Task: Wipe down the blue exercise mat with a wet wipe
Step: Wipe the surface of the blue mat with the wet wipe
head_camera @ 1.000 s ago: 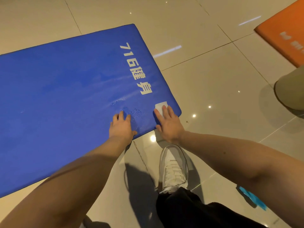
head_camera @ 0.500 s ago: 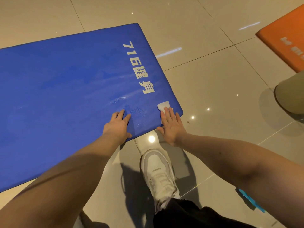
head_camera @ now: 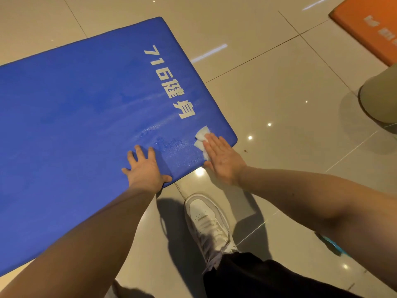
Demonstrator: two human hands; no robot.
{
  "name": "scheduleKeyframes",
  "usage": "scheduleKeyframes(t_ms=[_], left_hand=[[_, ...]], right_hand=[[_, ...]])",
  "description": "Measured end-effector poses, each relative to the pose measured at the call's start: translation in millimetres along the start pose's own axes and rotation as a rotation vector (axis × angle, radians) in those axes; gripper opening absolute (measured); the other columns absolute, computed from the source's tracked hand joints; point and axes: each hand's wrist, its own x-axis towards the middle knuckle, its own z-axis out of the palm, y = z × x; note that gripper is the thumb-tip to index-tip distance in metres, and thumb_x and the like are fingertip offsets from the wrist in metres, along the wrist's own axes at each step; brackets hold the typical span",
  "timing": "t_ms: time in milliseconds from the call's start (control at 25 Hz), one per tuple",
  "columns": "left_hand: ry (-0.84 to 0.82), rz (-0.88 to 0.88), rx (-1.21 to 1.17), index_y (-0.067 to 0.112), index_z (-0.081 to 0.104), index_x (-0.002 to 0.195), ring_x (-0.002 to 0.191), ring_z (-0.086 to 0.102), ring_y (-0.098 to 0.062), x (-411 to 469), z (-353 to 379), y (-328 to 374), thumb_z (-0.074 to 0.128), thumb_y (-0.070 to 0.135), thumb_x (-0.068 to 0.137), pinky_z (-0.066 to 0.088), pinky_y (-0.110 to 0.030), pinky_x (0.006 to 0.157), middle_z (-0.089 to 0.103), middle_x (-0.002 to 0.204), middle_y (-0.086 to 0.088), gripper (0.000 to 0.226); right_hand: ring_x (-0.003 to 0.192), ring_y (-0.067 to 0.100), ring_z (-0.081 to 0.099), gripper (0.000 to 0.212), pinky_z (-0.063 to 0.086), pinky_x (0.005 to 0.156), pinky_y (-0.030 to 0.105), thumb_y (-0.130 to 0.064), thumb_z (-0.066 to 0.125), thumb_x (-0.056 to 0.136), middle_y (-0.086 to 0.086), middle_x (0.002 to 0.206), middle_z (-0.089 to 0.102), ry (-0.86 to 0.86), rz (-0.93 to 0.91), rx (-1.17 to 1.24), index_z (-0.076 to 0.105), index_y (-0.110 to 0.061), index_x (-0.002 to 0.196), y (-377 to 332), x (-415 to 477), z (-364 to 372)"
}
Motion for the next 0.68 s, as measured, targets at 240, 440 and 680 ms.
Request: scheduleKeyframes(t_ms=[240,440,680], left_hand=[[-0.014,-0.027,-0.004,0.024,0.021,0.149,0.149,0.003,-0.042,5.3,-2.0,4.6,0.086,0.058,0.067,0.027,-0.069,0.113,0.003,0.161,-0.012,0.111],[-0.034,-0.031,-0.009,0.023,0.022,0.148,0.149,0.004,-0.043,8.0,-4.4,7.4,0.087,0.058,0.066,0.026,-0.070,0.113,0.005,0.162,-0.012,0.110],[-0.035,-0.042,-0.006,0.024,0.020,0.150,0.150,0.004,-0.042,8.9,-2.7,5.5,0.087,0.059,0.066,0.025,-0.070,0.114,0.004,0.162,-0.011,0.113]], right_hand=[[0.153,0.027,-0.008,0.084,-0.002,0.125,0.042,-0.056,-0.010,0.094,0.014,0.166,0.000,-0.051,0.221,0.008,0.006,-0.004,0.157,41.6,4.3,-18.4],[0.154,0.028,-0.004,0.068,0.005,0.125,0.047,-0.046,0.019,0.104,0.012,0.166,0.003,0.022,0.192,0.125,0.012,-0.005,0.158,-25.2,3.6,1.2],[0.154,0.025,0.002,0.065,0.005,0.126,0.043,-0.046,0.015,0.105,0.009,0.166,0.010,0.012,-0.012,0.012,0.015,-0.009,0.158,-16.8,10.5,3.4]])
